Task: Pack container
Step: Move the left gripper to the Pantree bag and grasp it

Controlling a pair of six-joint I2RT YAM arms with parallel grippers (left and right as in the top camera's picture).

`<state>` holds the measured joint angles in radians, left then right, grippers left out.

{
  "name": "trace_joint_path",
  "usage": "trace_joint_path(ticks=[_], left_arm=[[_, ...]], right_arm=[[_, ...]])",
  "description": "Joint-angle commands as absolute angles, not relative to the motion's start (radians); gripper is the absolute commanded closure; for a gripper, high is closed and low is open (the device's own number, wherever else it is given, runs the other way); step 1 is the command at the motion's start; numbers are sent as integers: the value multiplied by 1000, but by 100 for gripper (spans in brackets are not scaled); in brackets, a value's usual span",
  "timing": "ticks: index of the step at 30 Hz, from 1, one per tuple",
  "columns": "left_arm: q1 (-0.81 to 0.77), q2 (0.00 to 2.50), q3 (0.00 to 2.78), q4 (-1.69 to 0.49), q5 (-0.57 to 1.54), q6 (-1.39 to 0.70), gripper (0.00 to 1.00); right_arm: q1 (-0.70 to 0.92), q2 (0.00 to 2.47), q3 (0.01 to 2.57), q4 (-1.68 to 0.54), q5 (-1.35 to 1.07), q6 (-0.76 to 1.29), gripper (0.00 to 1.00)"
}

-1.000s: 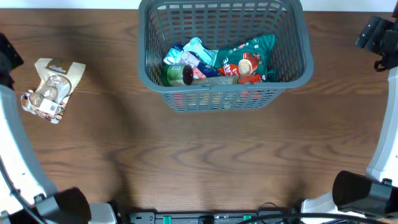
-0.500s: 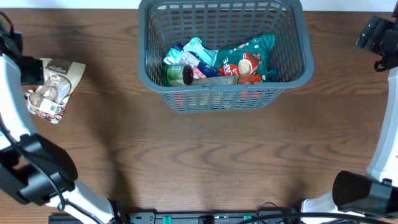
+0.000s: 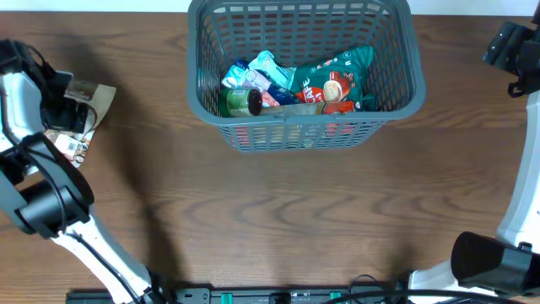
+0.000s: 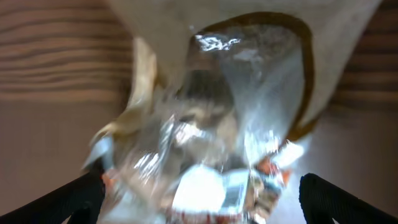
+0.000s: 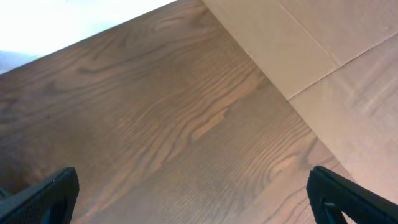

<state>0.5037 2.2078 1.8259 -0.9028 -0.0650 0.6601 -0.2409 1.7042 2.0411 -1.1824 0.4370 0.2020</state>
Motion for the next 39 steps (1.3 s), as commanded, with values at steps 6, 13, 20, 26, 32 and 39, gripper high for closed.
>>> trace_joint_path(ticks=[6,13,20,26,32,39], left_arm=[[526,2294,1827,-789,45,749,2],[526,2356,1823,-773,64,759,2],[526,2431,1823,-836,125,743,2],[526,2445,1821,-839,194,680,71],[525,2444,1821,-848,195,678,94],[525,2422,1831,-854,194,623,94]], right_arm=[[-249,1687,2056,-1182,440,216,1],[-249,1687,2056,-1182,440,216,1],[-249,1687,2056,-1182,440,216,1],[-249,1687,2056,-1182,440,216,1],[-249,1687,2056,-1182,440,216,1],[-249,1687,2056,-1182,440,216,1]])
